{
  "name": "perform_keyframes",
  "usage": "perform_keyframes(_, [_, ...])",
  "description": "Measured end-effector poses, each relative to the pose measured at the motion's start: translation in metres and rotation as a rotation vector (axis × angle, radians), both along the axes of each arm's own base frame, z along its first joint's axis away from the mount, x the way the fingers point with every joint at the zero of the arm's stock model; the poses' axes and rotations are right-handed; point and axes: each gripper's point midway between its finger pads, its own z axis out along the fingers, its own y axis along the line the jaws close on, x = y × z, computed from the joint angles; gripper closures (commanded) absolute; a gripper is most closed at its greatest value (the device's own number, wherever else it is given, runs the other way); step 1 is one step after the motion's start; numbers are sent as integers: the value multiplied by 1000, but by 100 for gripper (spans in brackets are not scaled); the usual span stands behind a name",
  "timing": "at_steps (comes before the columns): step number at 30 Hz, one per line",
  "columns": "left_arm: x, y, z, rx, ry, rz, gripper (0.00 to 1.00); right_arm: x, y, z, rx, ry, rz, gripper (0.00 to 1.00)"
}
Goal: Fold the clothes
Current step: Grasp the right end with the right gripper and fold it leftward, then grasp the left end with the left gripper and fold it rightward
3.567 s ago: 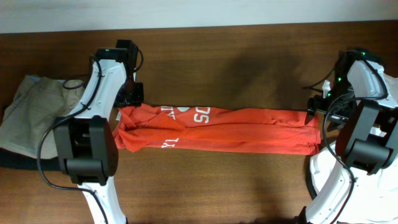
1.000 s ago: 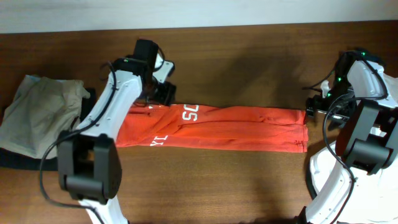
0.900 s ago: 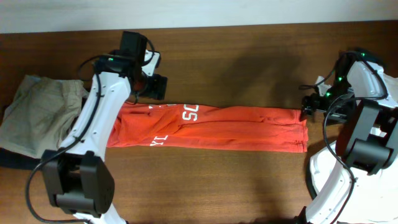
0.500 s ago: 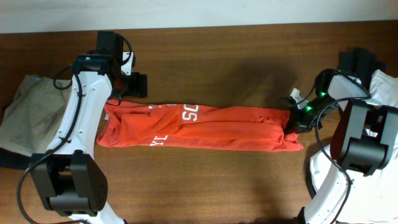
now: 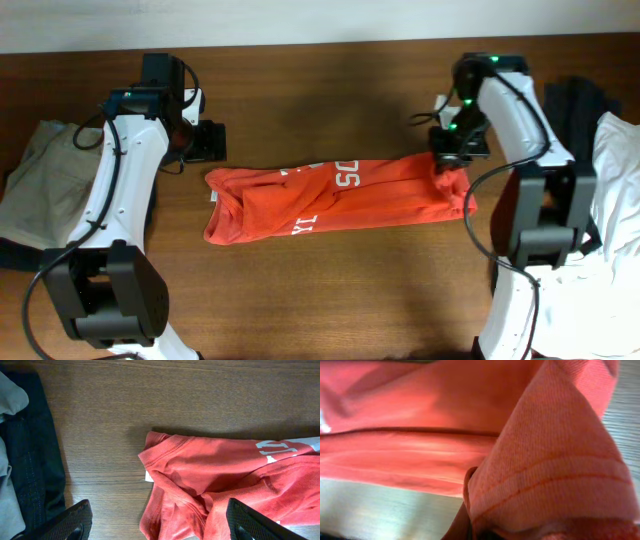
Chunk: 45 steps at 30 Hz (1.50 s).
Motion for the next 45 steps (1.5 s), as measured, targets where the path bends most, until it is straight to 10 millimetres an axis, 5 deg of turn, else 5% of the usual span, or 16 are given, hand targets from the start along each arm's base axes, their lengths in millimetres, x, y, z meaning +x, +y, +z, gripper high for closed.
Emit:
perform_keyframes(7, [-1, 0, 0, 0, 2, 0, 14, -5, 84, -4, -2, -40, 159, 84])
perform_keyframes(8, [-1, 0, 0, 0, 2, 0, 14, -6, 87, -4, -2, -39, 161, 68])
perform_keyframes(10, [-1, 0, 0, 0, 2, 0, 14, -8, 95, -3, 21, -34, 163, 56])
perform_keyframes(11, [-1, 0, 0, 0, 2, 0, 14, -10, 104, -2, 61, -30, 158, 42])
perform_keyframes(13, [-1, 0, 0, 0, 2, 0, 14, -10, 112, 0, 105, -27, 152, 38])
perform_keyframes(18, [-1, 0, 0, -1, 4, 3, 1, -7, 99, -3, 28, -44, 165, 38])
perform_keyframes(22, [-9, 0, -7, -1, 39, 7, 1, -5, 91, -5, -22, -52, 170, 38])
perform_keyframes(24, [-30, 0, -32, 0, 125, 7, 1, -4, 89, -5, -30, -53, 169, 38])
perform_keyframes(33, [-50, -34, -108, -172, 173, -173, 2, -5, 88, -5, -37, -51, 170, 37])
perform_keyframes(36, [-46, -37, -134, -189, 204, -194, 29, -6, 88, -5, -38, -48, 170, 37])
perform_keyframes(37, [-44, -37, -134, -193, 203, -196, 57, -6, 88, -5, -39, -47, 169, 37])
perform_keyframes(40, [-44, -37, -140, -202, 212, -198, 100, -6, 87, -5, -39, -47, 170, 44])
perform_keyframes(43, [-48, -36, -142, -220, 248, -186, 100, -10, 75, -1, -45, -14, 140, 44])
perform_keyframes(45, [-32, -11, -133, -154, 258, -126, 100, 10, 35, 23, -44, -49, 30, 42])
